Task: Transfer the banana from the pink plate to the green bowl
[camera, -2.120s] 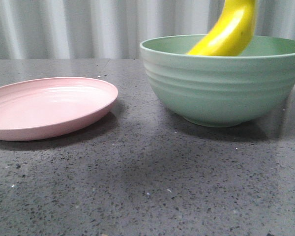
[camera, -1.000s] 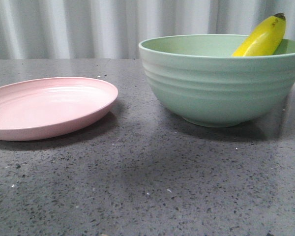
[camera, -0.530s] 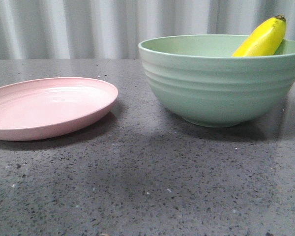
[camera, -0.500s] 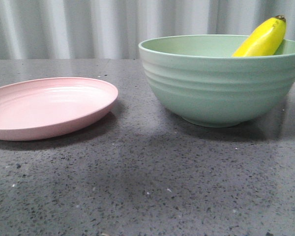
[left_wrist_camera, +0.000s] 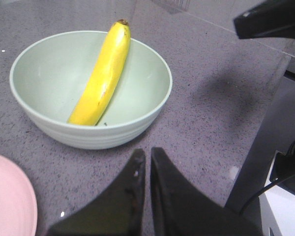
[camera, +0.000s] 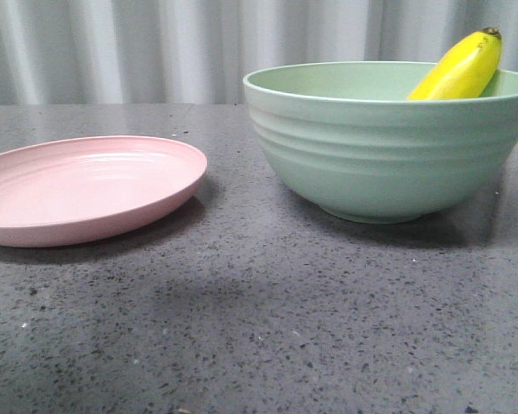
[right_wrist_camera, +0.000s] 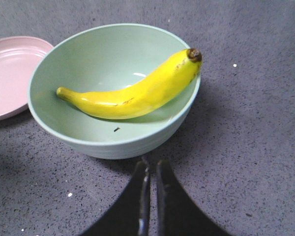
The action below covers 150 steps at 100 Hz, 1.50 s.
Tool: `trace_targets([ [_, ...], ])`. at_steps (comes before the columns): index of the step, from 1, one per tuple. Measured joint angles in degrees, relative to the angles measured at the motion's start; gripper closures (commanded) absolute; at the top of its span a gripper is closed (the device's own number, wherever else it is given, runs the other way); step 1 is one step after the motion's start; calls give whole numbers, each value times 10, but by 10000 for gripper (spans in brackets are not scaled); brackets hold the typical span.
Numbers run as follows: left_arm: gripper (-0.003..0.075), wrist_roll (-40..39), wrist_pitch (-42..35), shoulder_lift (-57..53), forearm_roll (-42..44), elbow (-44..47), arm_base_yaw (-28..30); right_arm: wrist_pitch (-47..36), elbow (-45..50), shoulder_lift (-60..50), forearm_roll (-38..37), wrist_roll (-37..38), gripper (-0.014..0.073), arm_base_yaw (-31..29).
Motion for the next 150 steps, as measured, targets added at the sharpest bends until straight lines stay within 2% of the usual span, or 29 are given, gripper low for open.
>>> trace_targets([
  [24, 741, -1, -71, -148, -4, 145, 0, -82, 121, -180, 0, 0, 665, 0],
  [44, 741, -2, -105, -266, -6, 250, 0, -107, 193, -282, 0, 0, 665, 0],
  [62, 741, -2, -115, -316, -7, 291, 0, -82, 218, -286, 2, 0, 665, 0],
  [109, 741, -3, -117, -319, -7, 309, 0, -74, 220, -286, 2, 0, 665, 0],
  [115, 741, -3, -117, -319, 9, 309, 0, -74, 220, -286, 2, 0, 665, 0],
  [123, 741, -3, -120, -319, 74, 309, 3, -74, 220, -286, 2, 0, 665, 0],
  [137, 741, -3, -157, -322, 147, 335, 48, -74, 220, -286, 2, 0, 665, 0],
  [150, 741, -3, -267, -339, 159, 387, 125, -74, 220, -286, 2, 0, 665, 0],
])
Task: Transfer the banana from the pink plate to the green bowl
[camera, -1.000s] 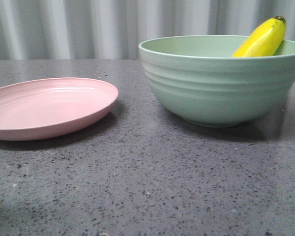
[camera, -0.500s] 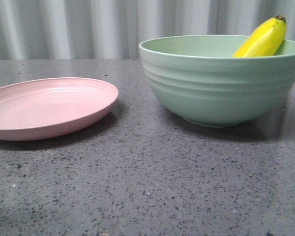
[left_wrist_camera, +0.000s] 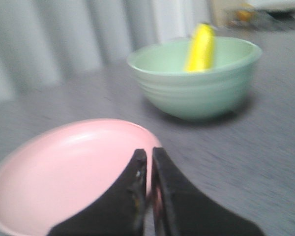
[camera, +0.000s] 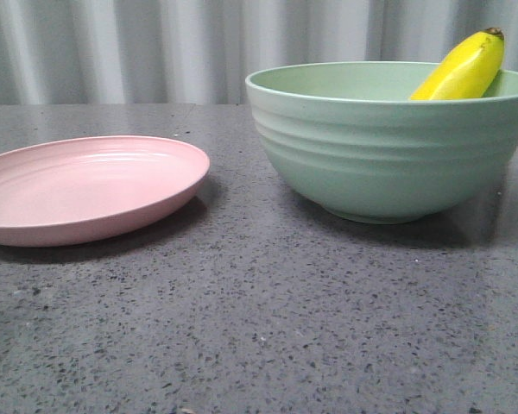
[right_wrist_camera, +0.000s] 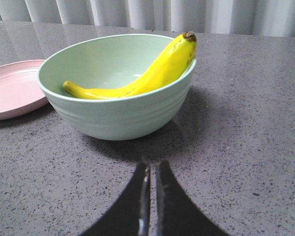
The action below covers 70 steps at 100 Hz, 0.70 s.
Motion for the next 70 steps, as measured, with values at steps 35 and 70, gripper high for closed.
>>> trace_targets([
  [35, 741, 0, -144, -110, 8, 61, 249, 0, 0, 0, 0, 0, 665, 0],
  [70, 741, -5, 85, -168, -14, 61, 385, 1, 0, 0, 0, 0, 665, 0],
])
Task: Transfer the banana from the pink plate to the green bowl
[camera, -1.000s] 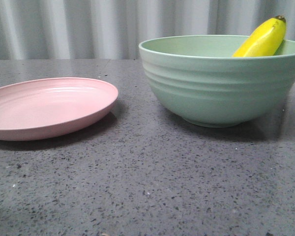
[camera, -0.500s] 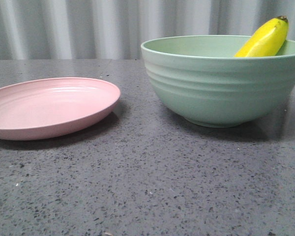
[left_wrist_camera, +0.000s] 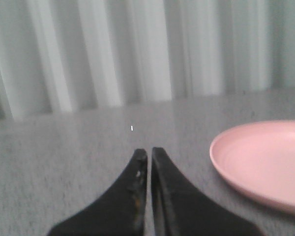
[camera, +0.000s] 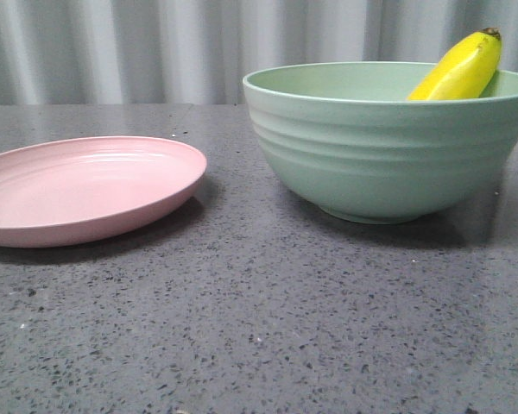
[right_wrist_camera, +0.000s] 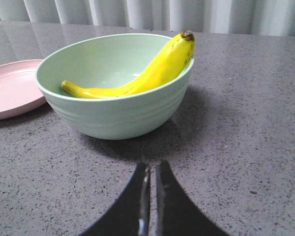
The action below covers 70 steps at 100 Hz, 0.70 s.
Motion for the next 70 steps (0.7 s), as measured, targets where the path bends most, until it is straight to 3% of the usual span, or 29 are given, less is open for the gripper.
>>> trace_targets([
  [28, 741, -20, 138, 0, 4, 0, 22, 0, 0, 0, 0, 0, 665, 0],
  [70, 741, -21, 147, 0, 8, 0, 22, 0, 0, -1, 0, 0, 665, 0],
])
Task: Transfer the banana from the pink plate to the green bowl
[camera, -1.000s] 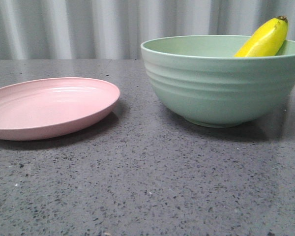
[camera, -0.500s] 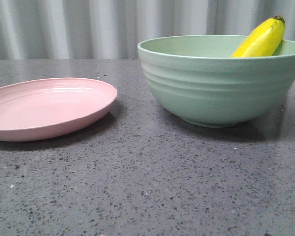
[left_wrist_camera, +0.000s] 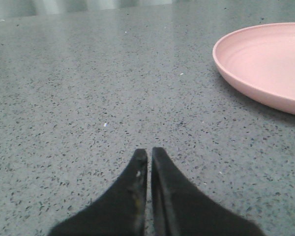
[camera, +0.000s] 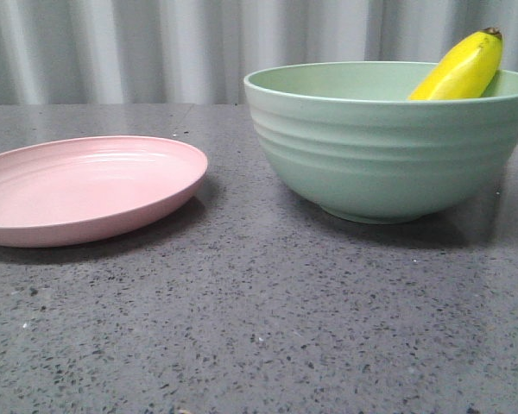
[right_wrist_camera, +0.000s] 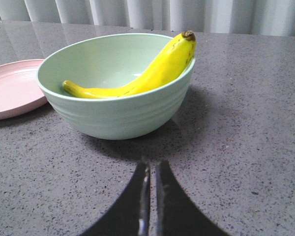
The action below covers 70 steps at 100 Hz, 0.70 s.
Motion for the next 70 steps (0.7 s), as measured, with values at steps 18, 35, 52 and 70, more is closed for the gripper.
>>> trace_targets([
  [18, 741, 0, 0, 0, 0, 0, 0, 0, 0, 0, 0, 0, 665, 0],
  [35, 741, 0, 0, 0, 0, 0, 0, 0, 0, 0, 0, 0, 665, 0],
  [52, 741, 0, 0, 0, 0, 0, 0, 0, 0, 0, 0, 0, 665, 0],
  [70, 741, 0, 0, 0, 0, 0, 0, -12, 9, 0, 0, 0, 665, 0],
])
